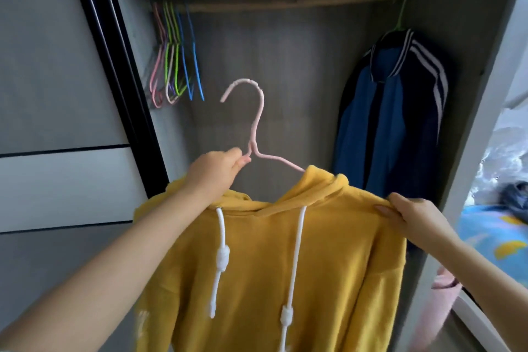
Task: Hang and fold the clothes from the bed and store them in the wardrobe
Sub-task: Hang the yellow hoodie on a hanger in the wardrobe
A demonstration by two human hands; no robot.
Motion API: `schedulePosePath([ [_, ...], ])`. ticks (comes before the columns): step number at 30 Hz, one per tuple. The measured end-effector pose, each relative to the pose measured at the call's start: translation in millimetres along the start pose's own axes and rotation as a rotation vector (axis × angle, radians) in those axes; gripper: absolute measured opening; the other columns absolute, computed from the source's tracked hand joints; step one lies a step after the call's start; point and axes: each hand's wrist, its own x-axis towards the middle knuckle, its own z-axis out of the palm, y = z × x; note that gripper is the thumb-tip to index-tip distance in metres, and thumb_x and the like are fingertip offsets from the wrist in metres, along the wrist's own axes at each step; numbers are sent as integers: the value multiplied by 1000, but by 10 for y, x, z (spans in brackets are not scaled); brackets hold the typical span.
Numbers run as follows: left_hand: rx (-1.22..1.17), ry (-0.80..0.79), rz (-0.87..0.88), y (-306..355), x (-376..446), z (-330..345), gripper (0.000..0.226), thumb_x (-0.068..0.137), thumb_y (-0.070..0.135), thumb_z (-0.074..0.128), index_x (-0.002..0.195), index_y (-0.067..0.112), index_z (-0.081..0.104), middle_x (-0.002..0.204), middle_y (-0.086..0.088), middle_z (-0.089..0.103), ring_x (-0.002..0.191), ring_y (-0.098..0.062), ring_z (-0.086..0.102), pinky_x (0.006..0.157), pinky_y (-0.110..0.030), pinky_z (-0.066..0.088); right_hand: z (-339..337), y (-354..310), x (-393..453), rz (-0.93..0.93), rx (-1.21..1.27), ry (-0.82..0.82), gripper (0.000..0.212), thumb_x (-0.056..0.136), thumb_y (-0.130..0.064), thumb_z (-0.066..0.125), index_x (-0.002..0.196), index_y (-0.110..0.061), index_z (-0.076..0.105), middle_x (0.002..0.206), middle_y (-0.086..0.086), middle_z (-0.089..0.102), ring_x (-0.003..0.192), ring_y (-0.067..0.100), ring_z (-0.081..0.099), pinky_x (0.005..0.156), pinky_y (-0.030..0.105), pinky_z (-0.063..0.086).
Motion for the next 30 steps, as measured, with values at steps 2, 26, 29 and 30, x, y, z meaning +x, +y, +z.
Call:
schedulePosePath([
  [2,90,-99,-35,6,87,45,33,99,33,35,82,6,43,82,-21,61,79,-38,56,56,-34,26,-97,52,62,-30,-187,36,30,98,-41,26,105,-21,46,82,-7,54,75,10,55,58,14,36],
  [26,-350,219,313,567,1980,1030,56,81,50,40,60,1,56,46,9,38,46,-12,43,43,-22,24,-485,493,1532,18,18,81,68,83,-55,53,139,-21,37,120,1,57,110,16,53,90,26,42],
  [29,-345,176,397,530,2502,1118,57,81,57,39,66,5,57,48,14,37,46,-7,43,45,-18,26,-567,464,1902,-30,179,253,30,87,-38,57,100,-14,68,79,0,65,71,13,60,66,26,49],
  [30,-310,146,422,507,2738,1097,54,83,55,40,72,6,58,53,12,42,52,-8,45,48,-22,29,-603,472,2073,-14,200,320,26,87,-35,58,93,-13,70,77,1,66,68,13,59,66,30,50],
])
